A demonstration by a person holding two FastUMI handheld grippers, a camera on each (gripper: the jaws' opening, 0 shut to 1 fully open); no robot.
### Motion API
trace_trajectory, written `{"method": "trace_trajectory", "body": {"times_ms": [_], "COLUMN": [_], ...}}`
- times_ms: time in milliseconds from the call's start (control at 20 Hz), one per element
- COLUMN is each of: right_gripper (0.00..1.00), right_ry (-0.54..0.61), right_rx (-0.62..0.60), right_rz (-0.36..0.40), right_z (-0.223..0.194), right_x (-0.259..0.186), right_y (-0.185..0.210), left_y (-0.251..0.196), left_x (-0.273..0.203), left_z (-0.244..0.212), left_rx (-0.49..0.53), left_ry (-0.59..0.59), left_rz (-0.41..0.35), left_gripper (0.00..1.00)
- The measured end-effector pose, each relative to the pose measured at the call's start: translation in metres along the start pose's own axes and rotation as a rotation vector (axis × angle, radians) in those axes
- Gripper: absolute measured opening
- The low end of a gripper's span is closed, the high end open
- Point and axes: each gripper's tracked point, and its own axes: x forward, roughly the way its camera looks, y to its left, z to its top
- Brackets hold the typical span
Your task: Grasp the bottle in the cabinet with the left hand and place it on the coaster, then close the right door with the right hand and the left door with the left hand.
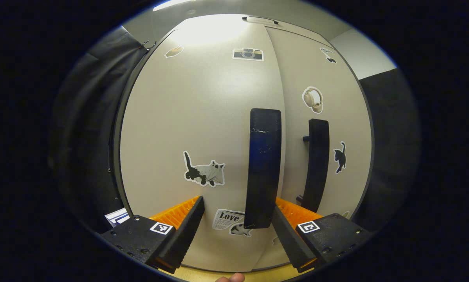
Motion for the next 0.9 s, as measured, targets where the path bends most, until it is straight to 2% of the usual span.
{"method": "trace_trajectory", "body": {"times_ms": [300, 400, 550, 900], "right_gripper": [1.00, 1.00, 1.00, 1.00], "right_ry": [-0.009, -0.016, -0.037, -0.081], "right_rx": [-0.008, -0.016, -0.039, -0.059], "right_rz": [0.000, -0.001, 0.001, 0.023], "right_z": [0.005, 0.009, 0.020, 0.044], "right_x": [-0.005, -0.006, -0.010, -0.015], "right_y": [-0.002, -0.001, 0.002, 0.019], "left_y": [-0.001, -0.001, -0.003, 0.006], "left_x": [0.004, 0.000, -0.012, -0.066], "left_z": [-0.005, -0.007, -0.003, 0.031], "left_rx": [0.034, -0.021, -0.086, -0.042], "left_ry": [0.021, 0.041, 0.060, 0.021], "left_rz": [0.025, 0.014, -0.018, -0.029], "left_gripper": [1.00, 1.00, 1.00, 0.98]}}
